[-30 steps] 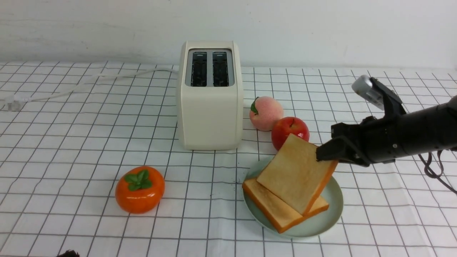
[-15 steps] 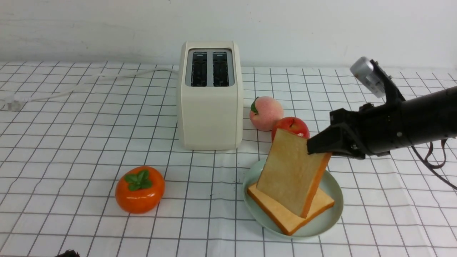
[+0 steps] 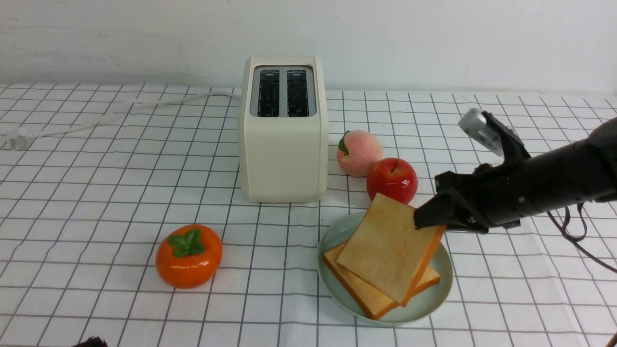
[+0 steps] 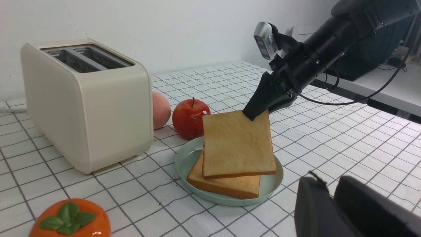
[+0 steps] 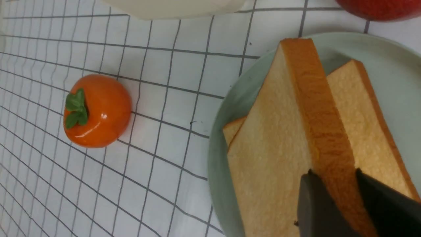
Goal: Take toasted bread from bread machine on white checkered table place on plate.
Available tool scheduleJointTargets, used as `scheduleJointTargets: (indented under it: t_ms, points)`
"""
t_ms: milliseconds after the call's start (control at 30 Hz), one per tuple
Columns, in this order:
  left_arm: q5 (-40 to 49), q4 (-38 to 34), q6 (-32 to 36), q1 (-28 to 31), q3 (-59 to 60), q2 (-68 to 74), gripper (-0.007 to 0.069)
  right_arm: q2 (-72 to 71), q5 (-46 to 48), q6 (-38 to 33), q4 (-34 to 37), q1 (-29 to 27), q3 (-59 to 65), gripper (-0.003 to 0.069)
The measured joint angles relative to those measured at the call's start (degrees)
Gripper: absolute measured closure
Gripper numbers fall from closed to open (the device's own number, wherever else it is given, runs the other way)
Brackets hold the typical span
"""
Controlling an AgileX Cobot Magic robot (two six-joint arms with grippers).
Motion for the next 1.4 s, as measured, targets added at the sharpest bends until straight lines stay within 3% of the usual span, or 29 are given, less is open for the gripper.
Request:
scheduleJointTargets:
  t_ms: [100, 133, 167, 200, 300, 400, 533, 567, 633, 700, 733, 800, 833, 867, 933, 1400]
  points:
    - [0.00, 0.00, 0.00, 0.00, 0.00, 0.00, 0.0531, 0.00, -0.05, -0.02, -3.30, 0.00, -0.04, 0.0298]
    - [0.00, 0.00, 0.00, 0.00, 0.00, 0.00, 0.0531, 0.00, -0.05, -0.02, -3.47, 0.00, -0.04, 0.0286]
    - [0.00, 0.00, 0.00, 0.00, 0.00, 0.00, 0.0529, -0.14, -0.05, -0.02, -5.12, 0.00, -0.25, 0.0200]
    - [0.00, 0.00, 0.00, 0.00, 0.00, 0.00, 0.0529, -0.22, -0.05, -0.02, -5.38, -0.08, -0.31, 0.0190]
    - [0.00, 0.00, 0.00, 0.00, 0.00, 0.00, 0.0523, -1.76, 0.90, 4.04, -11.36, -0.47, -2.70, 0.0069]
    - [0.00, 0.00, 0.00, 0.00, 0.00, 0.00, 0.0522, -3.85, 3.08, 10.93, -19.31, -0.47, -5.94, 0.0053]
    - [0.00, -0.04, 0.00, 0.00, 0.00, 0.00, 0.0518, -6.71, 7.34, 19.06, -29.33, -0.34, -9.83, 0.0095]
    - [0.00, -0.04, 0.00, 0.00, 0.00, 0.00, 0.0515, -8.60, 10.00, 22.44, -34.29, -0.20, -11.59, 0.0137]
    - [0.00, -0.04, 0.00, 0.00, 0.00, 0.00, 0.0514, -10.39, 11.52, 24.50, -36.63, 0.07, -12.27, 0.0167]
    - [0.00, -0.04, 0.00, 0.00, 0.00, 0.00, 0.0512, -15.41, 14.36, 27.84, -40.82, 0.35, -12.91, 0.0277]
    - [0.00, -0.04, 0.00, 0.00, 0.00, 0.00, 0.0512, -16.32, 14.92, 28.08, -41.31, 0.35, -12.99, 0.0296]
    - [0.00, -0.04, 0.00, 0.00, 0.00, 0.00, 0.0511, -22.16, 18.85, 30.56, -44.58, 0.46, -13.13, 0.0443]
    - [0.00, -0.04, 0.00, 0.00, 0.00, 0.00, 0.0511, -23.20, 19.13, 30.75, -44.77, 0.46, -13.13, 0.0455]
    - [0.00, -0.04, 0.00, 0.00, 0.00, 0.00, 0.0509, -27.95, 21.73, 32.01, -46.44, 0.46, -12.86, 0.0561]
    - [0.00, -0.04, 0.00, 0.00, 0.00, 0.00, 0.0505, -32.81, 23.37, 32.82, -47.39, 0.46, -11.42, 0.0650]
    - [0.00, -0.04, 0.00, 0.00, 0.00, 0.00, 0.0492, -63.38, 27.44, 36.49, -48.43, 0.46, 9.89, 0.0661]
